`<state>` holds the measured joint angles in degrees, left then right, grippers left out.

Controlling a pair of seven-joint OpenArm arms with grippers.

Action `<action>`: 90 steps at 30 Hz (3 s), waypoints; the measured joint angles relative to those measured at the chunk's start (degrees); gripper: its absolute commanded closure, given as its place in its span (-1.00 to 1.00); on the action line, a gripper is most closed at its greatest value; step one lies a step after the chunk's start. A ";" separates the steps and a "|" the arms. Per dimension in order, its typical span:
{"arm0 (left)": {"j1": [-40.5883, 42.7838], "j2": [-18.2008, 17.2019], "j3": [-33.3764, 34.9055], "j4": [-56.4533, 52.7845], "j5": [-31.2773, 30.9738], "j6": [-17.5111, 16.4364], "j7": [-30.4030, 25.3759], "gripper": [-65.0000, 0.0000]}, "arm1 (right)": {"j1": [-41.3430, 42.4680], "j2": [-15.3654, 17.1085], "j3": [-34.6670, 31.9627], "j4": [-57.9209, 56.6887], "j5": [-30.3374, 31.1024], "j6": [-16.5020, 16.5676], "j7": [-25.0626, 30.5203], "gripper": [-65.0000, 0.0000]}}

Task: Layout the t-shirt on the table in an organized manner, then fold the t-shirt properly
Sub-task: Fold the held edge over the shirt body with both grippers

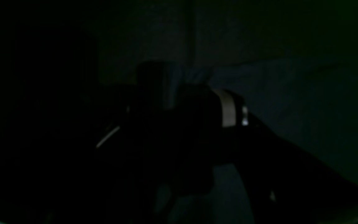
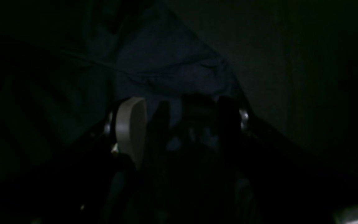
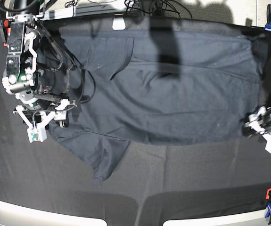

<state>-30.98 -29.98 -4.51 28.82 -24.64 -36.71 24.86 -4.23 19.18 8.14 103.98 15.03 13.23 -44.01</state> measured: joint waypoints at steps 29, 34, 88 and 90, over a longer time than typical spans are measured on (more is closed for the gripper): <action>1.38 -0.33 -0.07 0.04 -2.64 -2.32 0.76 1.00 | 41.07 -0.07 -1.25 -61.46 4.70 10.16 -10.10 -0.09; 1.44 -0.35 -0.07 0.04 -2.62 -2.34 0.79 1.00 | 48.63 -0.37 -1.25 -77.90 -1.51 12.55 -6.12 -0.09; 4.85 -0.85 -0.04 16.63 -4.11 6.73 0.94 1.00 | 39.08 6.36 -14.62 -58.84 -1.75 20.68 -3.13 1.00; 6.56 -0.96 -0.17 20.33 -4.17 8.37 0.90 1.00 | 36.20 6.51 -14.14 -54.07 -1.75 19.67 -2.97 1.00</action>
<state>-24.43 -30.94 -4.69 49.15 -28.82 -28.34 25.76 31.97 25.69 -6.00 49.91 13.28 32.91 -46.98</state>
